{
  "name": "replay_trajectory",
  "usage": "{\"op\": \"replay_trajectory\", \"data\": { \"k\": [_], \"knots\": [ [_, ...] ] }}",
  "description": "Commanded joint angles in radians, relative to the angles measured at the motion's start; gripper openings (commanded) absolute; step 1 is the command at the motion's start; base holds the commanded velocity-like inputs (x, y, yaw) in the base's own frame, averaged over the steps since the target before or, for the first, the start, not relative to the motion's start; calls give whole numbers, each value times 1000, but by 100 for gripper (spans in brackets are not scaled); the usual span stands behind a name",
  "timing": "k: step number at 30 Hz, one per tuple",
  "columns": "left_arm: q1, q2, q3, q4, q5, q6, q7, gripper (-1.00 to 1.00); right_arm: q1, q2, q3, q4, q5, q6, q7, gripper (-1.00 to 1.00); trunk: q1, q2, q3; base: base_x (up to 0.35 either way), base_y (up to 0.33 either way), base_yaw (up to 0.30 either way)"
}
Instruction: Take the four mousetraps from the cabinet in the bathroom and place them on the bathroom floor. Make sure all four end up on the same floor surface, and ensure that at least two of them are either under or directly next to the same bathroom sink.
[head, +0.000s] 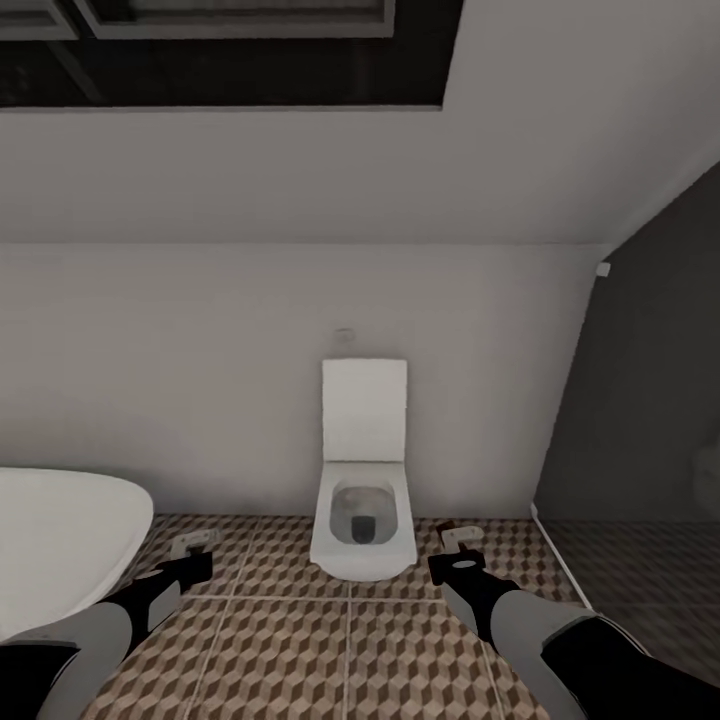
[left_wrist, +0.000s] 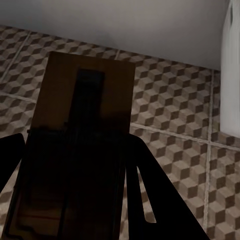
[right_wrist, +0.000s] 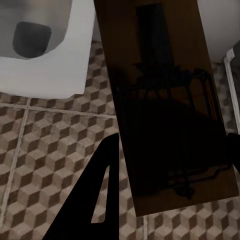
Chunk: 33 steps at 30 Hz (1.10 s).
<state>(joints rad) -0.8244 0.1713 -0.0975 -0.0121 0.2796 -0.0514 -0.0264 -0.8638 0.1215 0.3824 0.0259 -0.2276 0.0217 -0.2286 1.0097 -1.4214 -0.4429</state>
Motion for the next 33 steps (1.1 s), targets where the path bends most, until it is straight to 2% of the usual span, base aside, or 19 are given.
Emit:
{"op": "replay_trajectory", "data": {
  "k": [1,18,23,33],
  "knots": [
    [-1,0,-8,1,9,-3,-3,-100,-1,1,9,2,-9,2,-1,-100,0,-1,-1,0,0,59],
    [-1,-6,-8,1,3,-4,-2,-100,-1,-2,8,2,-9,7,-1,-100,0,-1,-1,0,0,5],
    [-1,-6,-8,1,4,-4,-1,-100,-1,-13,7,2,-11,10,-1,-100,0,-1,-1,0,0,-168],
    [-1,-6,-8,2,5,-4,-1,-100,-1,-15,8,2,-11,10,-1,-100,0,-1,-1,0,0,-190]
  ]
}}
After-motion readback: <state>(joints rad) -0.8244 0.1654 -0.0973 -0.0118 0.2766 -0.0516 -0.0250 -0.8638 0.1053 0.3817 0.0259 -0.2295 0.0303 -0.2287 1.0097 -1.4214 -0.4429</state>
